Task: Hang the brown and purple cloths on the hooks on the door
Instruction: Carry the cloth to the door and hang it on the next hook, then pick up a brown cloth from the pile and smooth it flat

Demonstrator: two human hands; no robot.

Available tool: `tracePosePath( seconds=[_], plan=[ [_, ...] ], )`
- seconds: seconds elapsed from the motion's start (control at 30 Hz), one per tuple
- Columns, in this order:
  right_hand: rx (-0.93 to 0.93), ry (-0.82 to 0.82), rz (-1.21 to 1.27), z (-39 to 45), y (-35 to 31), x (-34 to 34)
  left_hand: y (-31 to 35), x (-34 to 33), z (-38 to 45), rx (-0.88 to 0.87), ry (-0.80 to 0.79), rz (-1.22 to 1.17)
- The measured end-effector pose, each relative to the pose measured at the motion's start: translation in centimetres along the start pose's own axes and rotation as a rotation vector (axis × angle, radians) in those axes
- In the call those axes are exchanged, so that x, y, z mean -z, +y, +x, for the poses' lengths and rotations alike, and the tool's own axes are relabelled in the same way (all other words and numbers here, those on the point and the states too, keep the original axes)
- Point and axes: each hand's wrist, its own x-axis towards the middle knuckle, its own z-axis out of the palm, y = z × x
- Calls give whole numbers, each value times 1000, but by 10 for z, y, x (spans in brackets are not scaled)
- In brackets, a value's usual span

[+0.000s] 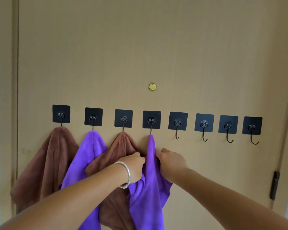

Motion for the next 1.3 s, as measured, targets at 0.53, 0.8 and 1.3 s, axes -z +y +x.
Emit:
tracePosePath(
  seconds=[0.53, 0.8, 1.3],
  plan=[
    [-120, 457, -56, -29, 107, 58, 70, 71, 41, -225, 745, 257],
    [-345, 387, -280, -98, 183, 69, 148, 52, 91, -434, 728, 151],
    [-907, 131, -665, -239, 168, 141, 269, 42, 114, -927, 636, -146]
  ],
)
